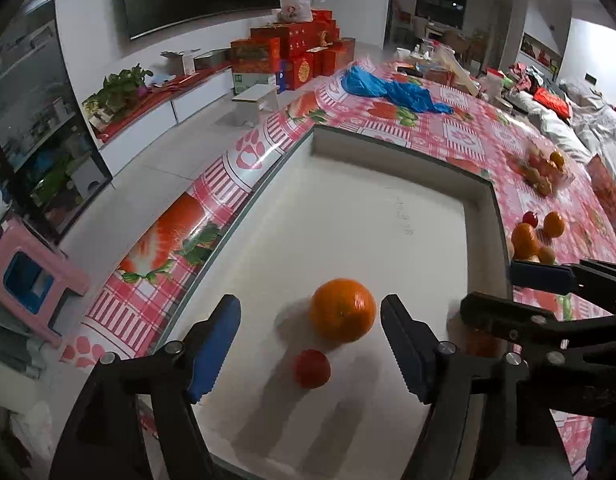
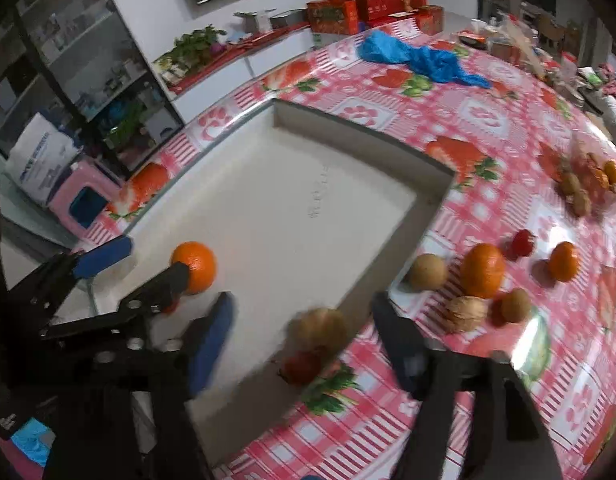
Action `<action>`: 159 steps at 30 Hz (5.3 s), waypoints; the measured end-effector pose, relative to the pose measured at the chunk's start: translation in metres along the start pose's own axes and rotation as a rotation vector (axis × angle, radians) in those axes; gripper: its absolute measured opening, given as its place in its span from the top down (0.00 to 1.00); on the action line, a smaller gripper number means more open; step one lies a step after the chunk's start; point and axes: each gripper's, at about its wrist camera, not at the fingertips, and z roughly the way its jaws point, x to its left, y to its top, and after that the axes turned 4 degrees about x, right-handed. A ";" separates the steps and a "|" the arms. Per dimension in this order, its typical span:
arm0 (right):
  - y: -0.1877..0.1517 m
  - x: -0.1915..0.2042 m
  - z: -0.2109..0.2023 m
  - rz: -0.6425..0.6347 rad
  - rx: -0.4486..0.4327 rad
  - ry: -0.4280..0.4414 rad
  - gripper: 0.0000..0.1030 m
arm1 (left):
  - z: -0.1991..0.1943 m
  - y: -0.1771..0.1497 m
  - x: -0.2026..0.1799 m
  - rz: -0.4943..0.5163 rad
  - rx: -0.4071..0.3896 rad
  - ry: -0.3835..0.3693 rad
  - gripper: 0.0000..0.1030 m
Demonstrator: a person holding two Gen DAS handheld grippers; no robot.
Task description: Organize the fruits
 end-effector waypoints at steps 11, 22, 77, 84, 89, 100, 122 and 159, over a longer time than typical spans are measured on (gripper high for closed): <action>-0.013 -0.054 -0.017 0.160 -0.013 0.009 0.14 | -0.013 0.002 -0.029 0.063 0.005 0.003 0.28; -0.012 -0.140 -0.078 0.373 -0.156 -0.011 0.14 | -0.071 0.046 -0.043 0.095 -0.089 -0.032 0.28; -0.105 -0.206 -0.047 0.393 -0.210 -0.143 0.62 | 0.039 0.009 -0.219 0.304 0.084 -0.089 0.29; -0.125 -0.193 -0.053 0.373 -0.222 -0.171 0.62 | 0.054 0.014 -0.215 0.249 0.101 -0.114 0.53; -0.135 -0.187 -0.057 0.366 -0.231 -0.187 0.62 | 0.051 0.010 -0.214 0.251 0.089 -0.134 0.75; -0.160 -0.185 -0.068 0.415 -0.262 -0.220 0.62 | 0.013 -0.051 -0.198 0.278 0.006 -0.114 0.75; -0.165 -0.185 -0.067 0.436 -0.249 -0.251 0.62 | 0.009 -0.061 -0.186 0.236 -0.030 -0.140 0.75; -0.164 -0.184 -0.067 0.436 -0.248 -0.252 0.62 | 0.009 -0.061 -0.185 0.235 -0.023 -0.143 0.75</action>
